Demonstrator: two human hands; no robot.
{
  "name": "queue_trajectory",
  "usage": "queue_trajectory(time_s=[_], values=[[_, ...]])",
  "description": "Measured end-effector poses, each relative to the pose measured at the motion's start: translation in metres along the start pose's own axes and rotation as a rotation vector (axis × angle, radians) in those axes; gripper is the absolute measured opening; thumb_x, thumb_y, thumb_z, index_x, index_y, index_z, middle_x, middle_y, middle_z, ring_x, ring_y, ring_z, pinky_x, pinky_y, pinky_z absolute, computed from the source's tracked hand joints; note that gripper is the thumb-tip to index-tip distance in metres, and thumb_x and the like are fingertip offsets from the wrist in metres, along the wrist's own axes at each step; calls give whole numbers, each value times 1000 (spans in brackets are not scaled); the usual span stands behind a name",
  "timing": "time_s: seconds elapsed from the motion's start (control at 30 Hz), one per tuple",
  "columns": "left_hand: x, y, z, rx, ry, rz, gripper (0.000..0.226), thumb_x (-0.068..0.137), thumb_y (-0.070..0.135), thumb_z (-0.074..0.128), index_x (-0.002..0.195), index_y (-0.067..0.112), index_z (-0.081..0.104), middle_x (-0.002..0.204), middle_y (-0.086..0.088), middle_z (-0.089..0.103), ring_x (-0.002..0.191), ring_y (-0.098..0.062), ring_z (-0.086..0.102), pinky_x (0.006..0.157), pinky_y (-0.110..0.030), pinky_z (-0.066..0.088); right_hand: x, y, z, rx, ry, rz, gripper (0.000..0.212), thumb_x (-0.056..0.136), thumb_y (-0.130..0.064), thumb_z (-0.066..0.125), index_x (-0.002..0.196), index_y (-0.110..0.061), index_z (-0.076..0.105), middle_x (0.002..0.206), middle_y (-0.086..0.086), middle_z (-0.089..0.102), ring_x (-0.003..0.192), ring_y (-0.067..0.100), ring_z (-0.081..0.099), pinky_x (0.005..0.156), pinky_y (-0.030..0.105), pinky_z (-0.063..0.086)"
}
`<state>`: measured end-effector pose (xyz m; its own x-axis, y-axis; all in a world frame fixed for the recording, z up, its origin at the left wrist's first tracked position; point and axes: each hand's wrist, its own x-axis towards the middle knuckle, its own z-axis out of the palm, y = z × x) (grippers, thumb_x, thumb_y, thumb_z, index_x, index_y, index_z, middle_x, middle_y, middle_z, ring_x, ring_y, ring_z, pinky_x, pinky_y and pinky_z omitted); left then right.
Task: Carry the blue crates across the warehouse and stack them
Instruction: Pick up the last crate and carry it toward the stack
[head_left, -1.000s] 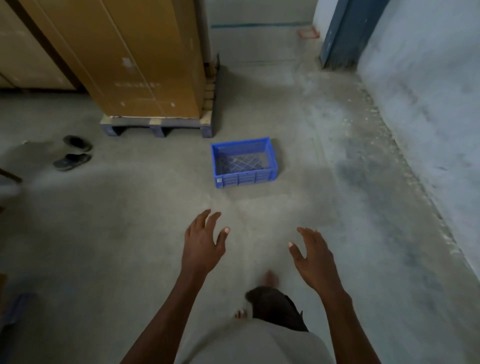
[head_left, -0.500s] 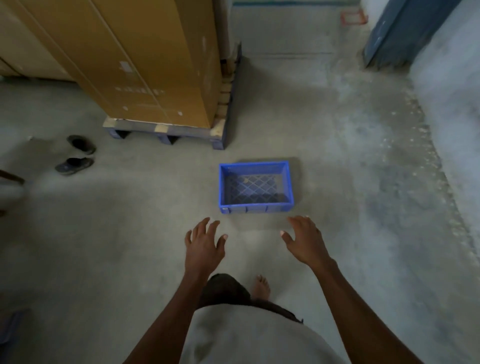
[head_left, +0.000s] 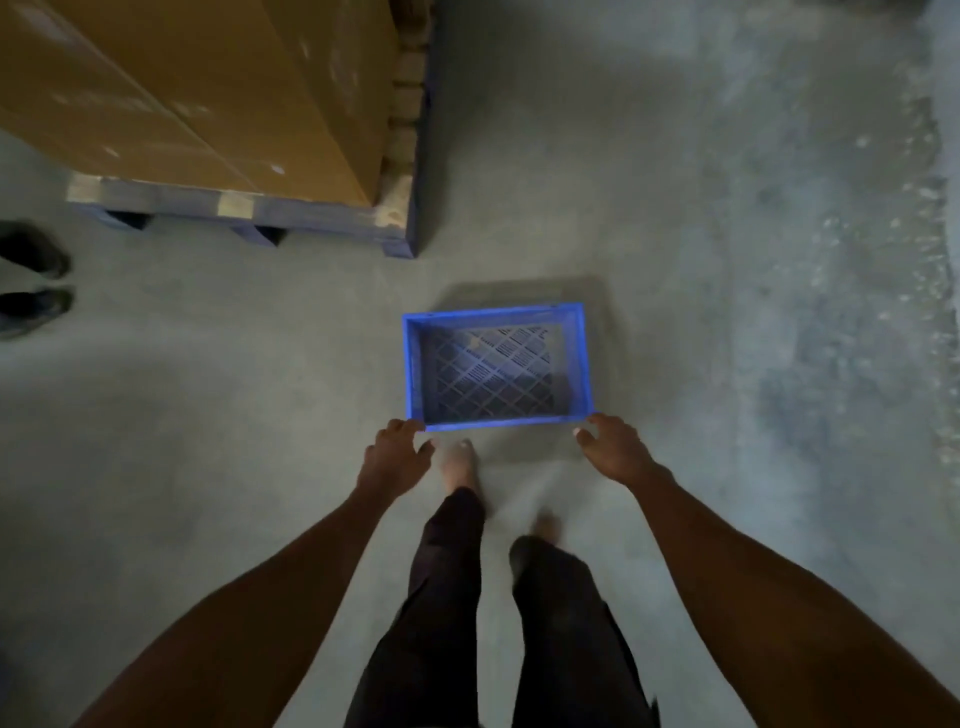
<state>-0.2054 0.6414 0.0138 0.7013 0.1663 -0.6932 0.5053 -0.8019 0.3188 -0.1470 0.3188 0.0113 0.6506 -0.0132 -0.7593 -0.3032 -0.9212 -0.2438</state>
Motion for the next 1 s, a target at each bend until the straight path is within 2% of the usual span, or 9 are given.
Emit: queue_trajectory(time_s=[0.17,0.3,0.47,0.57,0.67,0.73,0.83,0.9,1.0], values=[[147,-11,40,-218,-14,-209,30,98,28,63,112,2,69,116,-23,68,112,-39,62,94,-38,45,157,32,19,141,-44,136,42,100,-42,49,121,-7,61,127,18,63,120,35,56,92,31,40],[257,-29,85,-265,-19,-324,39,102,34,52,119,2,65,122,-23,65,116,-40,60,99,-40,45,275,59,47,158,-43,190,42,101,-39,48,108,0,62,119,24,63,114,39,57,86,34,39],[355,-69,146,-268,104,-444,65,99,39,58,149,3,39,146,-28,43,134,-46,42,111,-46,32,378,89,91,251,35,275,73,95,-56,44,132,6,53,137,29,53,126,41,50,100,38,38],[396,-88,166,-256,154,-506,68,100,45,52,148,0,37,146,-32,42,134,-48,39,110,-49,32,419,94,112,349,90,335,67,103,-50,37,132,8,52,136,32,52,125,44,50,101,41,38],[420,-102,172,-402,221,-476,64,101,57,42,125,-1,56,129,-30,57,120,-44,54,101,-46,42,448,97,122,491,146,374,72,104,-54,25,122,6,60,125,32,58,118,45,54,99,45,39],[441,-118,182,-583,186,-527,74,97,70,30,111,4,63,113,-22,66,103,-38,64,90,-43,51,464,108,128,612,195,413,91,90,-79,24,113,-2,66,122,27,63,114,42,58,101,47,43],[522,-218,250,-677,-71,-558,85,81,90,20,85,22,70,97,-5,71,64,-24,66,46,-34,54,481,130,142,940,124,410,79,74,-91,39,84,-17,64,84,10,71,69,18,68,70,38,55],[518,-232,244,-879,-139,-459,86,73,93,20,79,25,71,92,1,72,59,-20,66,44,-32,53,485,129,138,1049,39,343,71,83,-81,41,80,-13,60,62,5,65,50,15,61,52,28,51],[461,-135,175,-1076,-110,-522,86,86,85,21,79,16,71,71,-3,69,56,-17,65,56,-27,54,490,128,128,1062,-115,278,84,78,-85,35,86,-6,63,69,10,71,54,23,67,50,29,55]])
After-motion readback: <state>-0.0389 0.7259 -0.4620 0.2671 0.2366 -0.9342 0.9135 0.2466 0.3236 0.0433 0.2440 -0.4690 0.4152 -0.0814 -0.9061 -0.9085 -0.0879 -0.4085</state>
